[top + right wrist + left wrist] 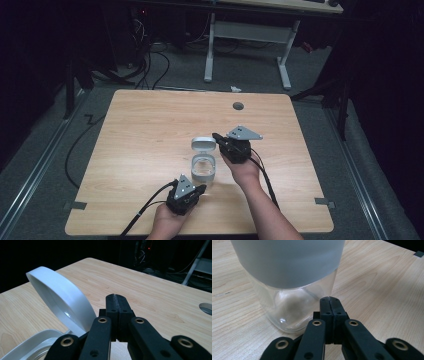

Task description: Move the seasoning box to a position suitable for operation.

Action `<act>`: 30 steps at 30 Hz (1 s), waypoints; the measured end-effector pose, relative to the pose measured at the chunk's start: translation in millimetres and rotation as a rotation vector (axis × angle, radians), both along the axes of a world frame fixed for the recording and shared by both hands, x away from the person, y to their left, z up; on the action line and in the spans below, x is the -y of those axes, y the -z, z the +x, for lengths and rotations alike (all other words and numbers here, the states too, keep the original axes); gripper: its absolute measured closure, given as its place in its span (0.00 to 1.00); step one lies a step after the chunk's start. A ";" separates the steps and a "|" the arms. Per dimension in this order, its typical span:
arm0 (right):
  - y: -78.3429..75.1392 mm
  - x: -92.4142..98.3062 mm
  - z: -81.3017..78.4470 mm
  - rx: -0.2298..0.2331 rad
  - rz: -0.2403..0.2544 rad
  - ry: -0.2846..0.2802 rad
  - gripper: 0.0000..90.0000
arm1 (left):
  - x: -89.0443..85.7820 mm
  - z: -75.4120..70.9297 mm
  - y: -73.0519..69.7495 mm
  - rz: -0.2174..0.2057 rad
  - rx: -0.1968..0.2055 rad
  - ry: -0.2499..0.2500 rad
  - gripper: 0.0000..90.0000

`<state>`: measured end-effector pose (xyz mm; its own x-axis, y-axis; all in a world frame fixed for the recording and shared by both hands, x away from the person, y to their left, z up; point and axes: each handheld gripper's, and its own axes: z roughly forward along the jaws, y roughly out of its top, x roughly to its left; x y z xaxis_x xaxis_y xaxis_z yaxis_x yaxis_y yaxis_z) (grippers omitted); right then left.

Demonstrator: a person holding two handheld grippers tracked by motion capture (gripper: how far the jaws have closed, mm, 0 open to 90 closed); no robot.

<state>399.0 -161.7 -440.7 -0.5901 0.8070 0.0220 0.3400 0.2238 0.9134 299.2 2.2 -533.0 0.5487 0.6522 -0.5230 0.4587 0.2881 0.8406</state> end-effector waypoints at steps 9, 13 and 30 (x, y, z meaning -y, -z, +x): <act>6.6 0.4 -10.2 -0.005 -0.002 -0.011 1.00 | -0.2 0.0 0.0 0.002 0.002 0.000 1.00; 11.9 1.2 -22.0 -0.014 -0.011 -0.028 1.00 | -0.2 -0.1 0.0 0.002 0.002 0.000 1.00; 10.9 13.4 -32.1 -0.007 -0.019 -0.023 1.00 | -2.2 -2.2 -0.8 -0.015 -0.006 0.023 0.99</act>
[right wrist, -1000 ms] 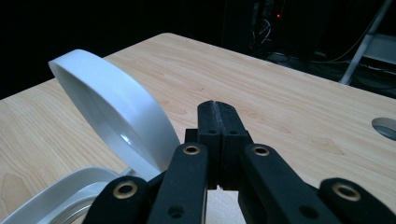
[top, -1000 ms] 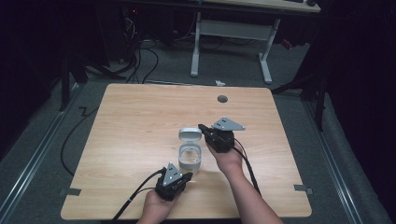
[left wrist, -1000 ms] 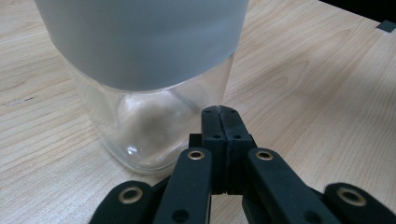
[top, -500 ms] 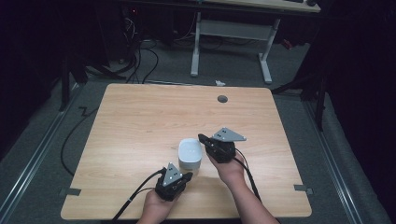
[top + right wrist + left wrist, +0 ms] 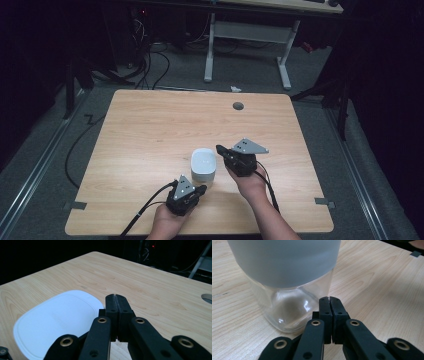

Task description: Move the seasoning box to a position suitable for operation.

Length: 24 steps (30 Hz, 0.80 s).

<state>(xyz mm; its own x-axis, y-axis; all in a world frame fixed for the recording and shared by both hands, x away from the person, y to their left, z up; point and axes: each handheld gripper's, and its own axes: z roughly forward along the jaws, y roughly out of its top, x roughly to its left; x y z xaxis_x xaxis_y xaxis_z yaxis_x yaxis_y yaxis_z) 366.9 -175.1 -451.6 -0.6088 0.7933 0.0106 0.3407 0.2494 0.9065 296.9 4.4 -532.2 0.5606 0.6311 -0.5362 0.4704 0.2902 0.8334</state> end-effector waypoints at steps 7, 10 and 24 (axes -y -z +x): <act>8.4 15.7 3.6 -0.020 0.004 0.035 0.97 | -5.8 -11.3 -6.8 0.009 -0.043 0.055 0.95; 11.9 25.5 4.3 -0.032 0.011 0.051 0.96 | -14.0 -14.8 -11.2 0.037 -0.033 0.054 0.92; 26.3 75.5 0.4 -0.045 -0.018 0.154 0.70 | -96.9 19.0 -26.8 0.134 0.014 -0.142 0.70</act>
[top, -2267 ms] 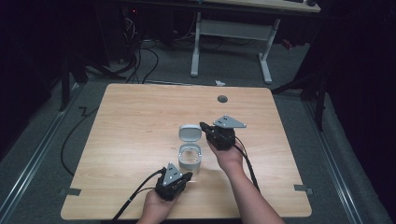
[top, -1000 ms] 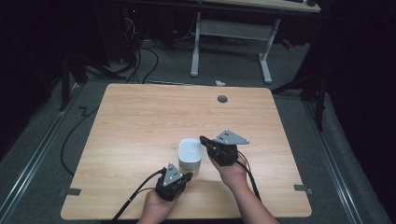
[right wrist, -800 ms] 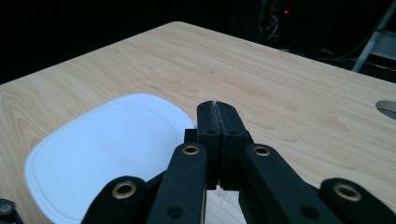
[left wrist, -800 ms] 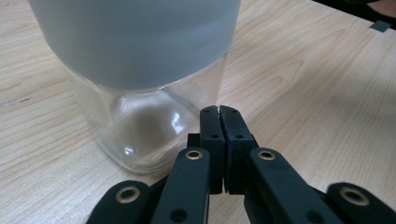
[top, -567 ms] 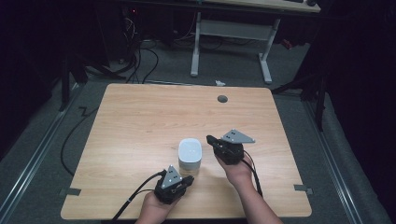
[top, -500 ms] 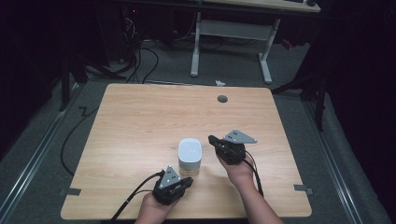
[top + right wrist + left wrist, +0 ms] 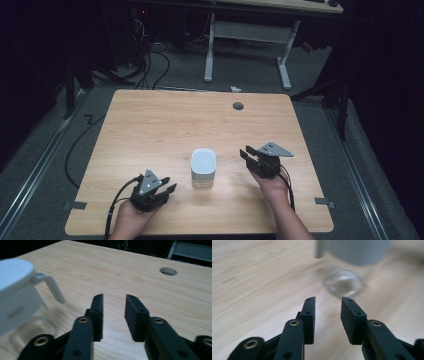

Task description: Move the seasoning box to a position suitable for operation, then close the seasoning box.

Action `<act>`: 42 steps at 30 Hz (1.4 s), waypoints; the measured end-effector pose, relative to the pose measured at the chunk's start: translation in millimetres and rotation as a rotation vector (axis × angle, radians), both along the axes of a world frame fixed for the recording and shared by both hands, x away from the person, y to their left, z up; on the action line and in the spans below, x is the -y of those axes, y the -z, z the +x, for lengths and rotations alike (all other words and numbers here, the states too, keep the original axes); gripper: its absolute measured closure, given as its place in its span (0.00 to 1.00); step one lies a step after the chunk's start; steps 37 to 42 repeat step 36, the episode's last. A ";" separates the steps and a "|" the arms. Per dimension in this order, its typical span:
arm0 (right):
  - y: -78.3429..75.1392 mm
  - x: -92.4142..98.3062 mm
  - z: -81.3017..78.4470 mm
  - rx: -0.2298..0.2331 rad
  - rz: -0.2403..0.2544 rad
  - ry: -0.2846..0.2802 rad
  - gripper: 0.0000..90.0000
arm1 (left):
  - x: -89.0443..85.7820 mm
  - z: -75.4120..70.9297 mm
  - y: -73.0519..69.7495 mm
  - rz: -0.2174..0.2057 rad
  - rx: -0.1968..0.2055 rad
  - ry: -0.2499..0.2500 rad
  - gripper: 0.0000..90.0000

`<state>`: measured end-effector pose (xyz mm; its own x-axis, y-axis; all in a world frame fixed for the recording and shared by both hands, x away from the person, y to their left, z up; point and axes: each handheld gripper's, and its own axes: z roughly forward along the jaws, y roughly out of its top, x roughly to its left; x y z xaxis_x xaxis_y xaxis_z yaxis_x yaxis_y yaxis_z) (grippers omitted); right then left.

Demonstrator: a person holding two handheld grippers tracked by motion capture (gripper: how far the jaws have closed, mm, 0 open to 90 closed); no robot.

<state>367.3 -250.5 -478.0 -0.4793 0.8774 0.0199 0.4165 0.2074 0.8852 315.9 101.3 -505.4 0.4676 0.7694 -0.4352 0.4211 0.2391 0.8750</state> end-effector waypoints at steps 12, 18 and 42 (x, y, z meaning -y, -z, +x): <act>30.6 58.2 -35.0 -0.009 -0.025 0.163 0.51 | -66.7 39.7 17.5 -0.078 0.005 -0.285 0.62; 40.8 69.8 -72.8 -0.001 0.011 0.247 0.49 | -78.8 17.4 24.5 -0.041 -0.005 -0.284 0.62; 42.6 71.0 -68.0 -0.022 -0.052 0.198 0.48 | -69.2 16.5 31.1 -0.006 -0.011 -0.270 0.61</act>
